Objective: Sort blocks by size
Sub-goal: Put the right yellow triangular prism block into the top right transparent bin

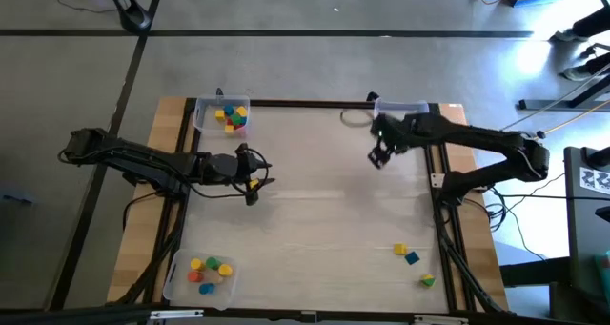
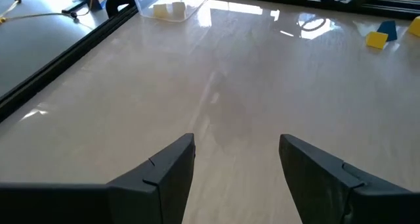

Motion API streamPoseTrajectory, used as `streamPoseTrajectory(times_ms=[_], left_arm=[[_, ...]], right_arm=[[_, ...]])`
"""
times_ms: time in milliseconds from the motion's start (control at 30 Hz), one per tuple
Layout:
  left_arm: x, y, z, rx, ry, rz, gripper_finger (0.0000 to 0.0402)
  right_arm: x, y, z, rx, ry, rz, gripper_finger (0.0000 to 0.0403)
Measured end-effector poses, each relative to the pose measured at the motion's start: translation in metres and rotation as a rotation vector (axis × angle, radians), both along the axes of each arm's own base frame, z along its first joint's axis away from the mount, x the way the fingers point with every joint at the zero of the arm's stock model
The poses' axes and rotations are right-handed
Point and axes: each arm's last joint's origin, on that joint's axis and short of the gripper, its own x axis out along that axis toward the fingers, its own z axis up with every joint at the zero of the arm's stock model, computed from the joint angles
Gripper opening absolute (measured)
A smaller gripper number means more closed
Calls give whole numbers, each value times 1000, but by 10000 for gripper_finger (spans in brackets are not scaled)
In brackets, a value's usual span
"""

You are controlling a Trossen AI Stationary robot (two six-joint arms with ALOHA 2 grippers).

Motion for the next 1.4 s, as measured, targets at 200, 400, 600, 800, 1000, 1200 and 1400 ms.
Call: streamPoseTrajectory(times_ms=[200,400,600,800,1000,1200,1400], left_arm=[[0,0,0,-2,-1,1,210],[0,0,0,-2,1,1,210],[0,0,0,-2,0,1,210],[0,0,0,4,2,-1,210],[0,0,0,-1,-2,1,210],[0,0,0,-22,-4,12,210],[0,0,0,-22,-5,12,210]], right_arm=[[9,61,1,108,-15,178,287],[8,114,0,220,-26,280,287],[-5,157,-1,381,0,183,287],[-16,195,-9,400,61,220,287],[-27,236,-31,302,166,415,287],[-35,269,-57,189,242,619,287],[-28,287,-89,126,306,713,287]])
